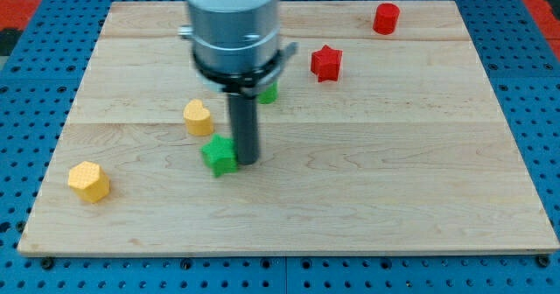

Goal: Nudge the green star top of the yellow hexagon

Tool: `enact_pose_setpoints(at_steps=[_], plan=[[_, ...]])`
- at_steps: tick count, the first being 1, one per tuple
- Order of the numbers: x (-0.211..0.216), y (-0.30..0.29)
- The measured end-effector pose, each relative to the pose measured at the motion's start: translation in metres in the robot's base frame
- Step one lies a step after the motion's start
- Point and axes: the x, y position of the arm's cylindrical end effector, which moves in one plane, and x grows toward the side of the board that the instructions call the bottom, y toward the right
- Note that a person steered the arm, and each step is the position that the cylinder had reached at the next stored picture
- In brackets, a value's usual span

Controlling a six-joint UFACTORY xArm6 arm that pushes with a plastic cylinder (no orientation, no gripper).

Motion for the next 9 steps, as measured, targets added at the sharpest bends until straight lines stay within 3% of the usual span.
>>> enact_pose_setpoints(at_steps=[2, 3, 4, 5, 8, 9], plan=[[0.028, -0.033], [0.007, -0.044], [-0.002, -0.004], [-0.025, -0.024], [-0.007, -0.098], [-0.008, -0.081]])
